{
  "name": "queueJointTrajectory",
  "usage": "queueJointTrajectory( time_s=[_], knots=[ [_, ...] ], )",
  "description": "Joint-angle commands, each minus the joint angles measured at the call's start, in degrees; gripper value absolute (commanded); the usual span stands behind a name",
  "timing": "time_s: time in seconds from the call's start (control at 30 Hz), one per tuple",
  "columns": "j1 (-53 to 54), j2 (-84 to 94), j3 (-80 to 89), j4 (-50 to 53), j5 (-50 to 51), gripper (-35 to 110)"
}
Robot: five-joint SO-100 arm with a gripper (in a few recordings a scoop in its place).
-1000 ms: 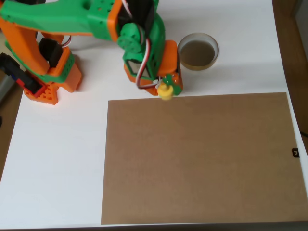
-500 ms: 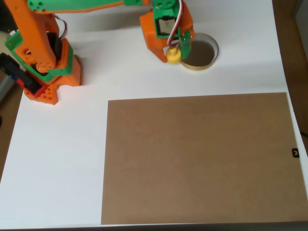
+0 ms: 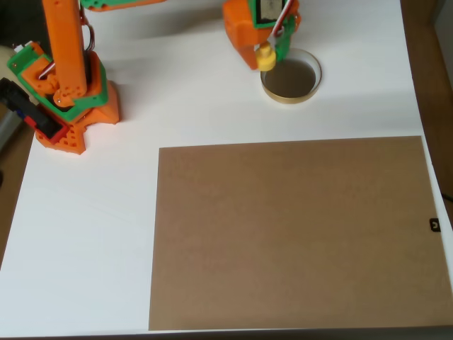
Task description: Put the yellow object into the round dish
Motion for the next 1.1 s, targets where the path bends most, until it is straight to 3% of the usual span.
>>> queueJointTrajectory(
  time_s=[0.0, 0.57, 1.07],
  knots=[
    [-1.8, -0.3, -6.0, 1.5, -1.4, 0],
    [-2.4, -14.2, -22.2, 4.1, -0.2, 0],
    [-0.1, -19.2, -24.4, 1.7, 1.3, 0]
  ],
)
